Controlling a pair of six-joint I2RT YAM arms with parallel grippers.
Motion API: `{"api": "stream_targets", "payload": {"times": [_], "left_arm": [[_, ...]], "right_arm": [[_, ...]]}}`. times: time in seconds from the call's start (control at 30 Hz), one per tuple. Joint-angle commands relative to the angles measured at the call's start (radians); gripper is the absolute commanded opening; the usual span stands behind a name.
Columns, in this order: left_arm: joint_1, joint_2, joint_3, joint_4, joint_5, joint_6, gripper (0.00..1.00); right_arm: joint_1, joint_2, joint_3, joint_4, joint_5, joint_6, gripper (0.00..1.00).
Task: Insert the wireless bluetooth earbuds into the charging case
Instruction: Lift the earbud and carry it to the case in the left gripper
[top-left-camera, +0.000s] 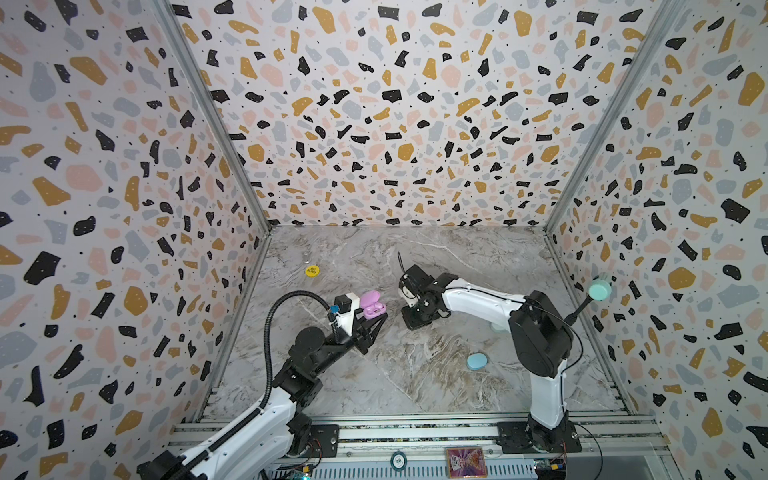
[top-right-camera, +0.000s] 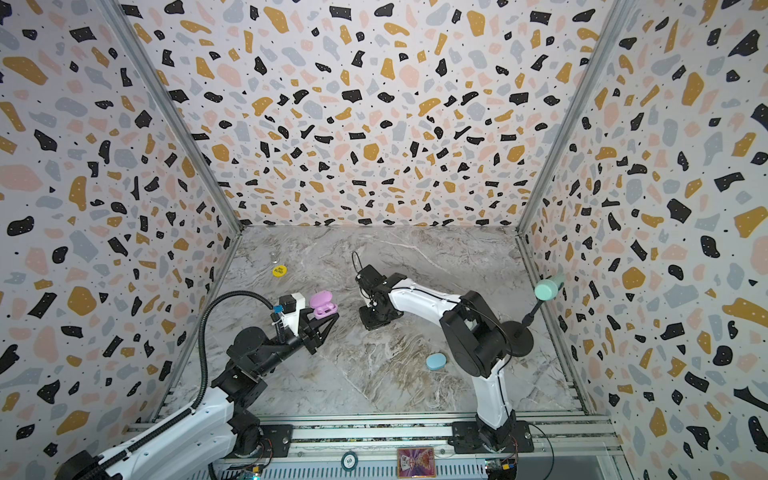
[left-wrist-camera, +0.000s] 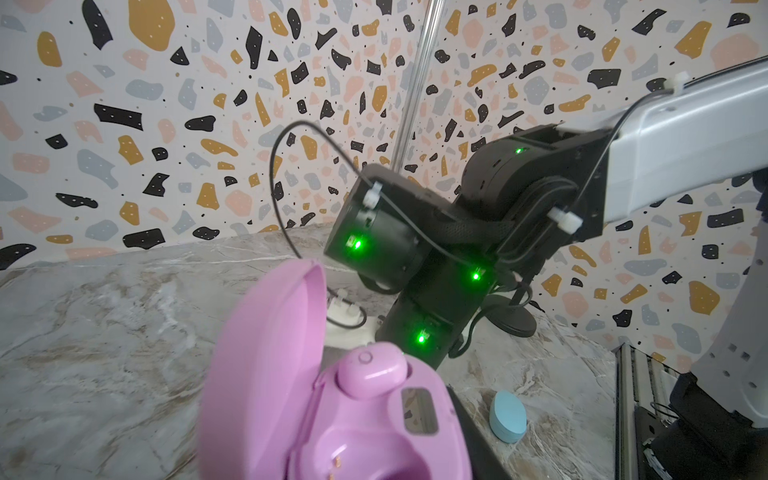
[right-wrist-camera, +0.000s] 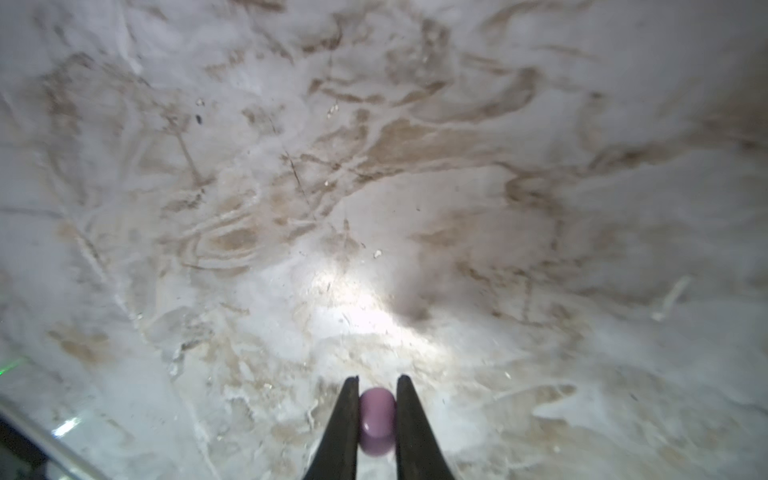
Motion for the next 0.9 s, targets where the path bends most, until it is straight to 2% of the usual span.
{"api": "stream_targets", "payload": {"times": [0.0, 0.13, 0.33, 0.43, 0.73, 0.87], "left_arm": [[0.004, 0.056, 0.004, 0.199, 0.066, -0.017, 0.32], [-0.006, 0.148, 0.028, 0.295, 0.099, -0.011, 0.32], [-0.037, 0.265, 0.096, 0.344, 0.145, 0.034, 0.32], [-0.061, 0.308, 0.134, 0.34, 0.165, 0.068, 0.32], [-0.103, 0.398, 0.209, 0.35, 0.17, 0.128, 0.32], [-0.119, 0.426, 0.239, 0.352, 0.171, 0.152, 0.32]], "right_arm": [[-0.021, -0.138, -0.035, 0.041, -0.075, 0.043, 0.14], [-0.049, -0.278, -0.083, 0.05, -0.124, 0.083, 0.14], [-0.087, -0.483, -0.125, 0.061, -0.176, 0.15, 0.14], [-0.104, -0.561, -0.14, 0.087, -0.24, 0.182, 0.14], [-0.128, -0.715, -0.209, 0.223, -0.364, 0.302, 0.15], [-0.127, -0.768, -0.28, 0.347, -0.404, 0.376, 0.15]]}}
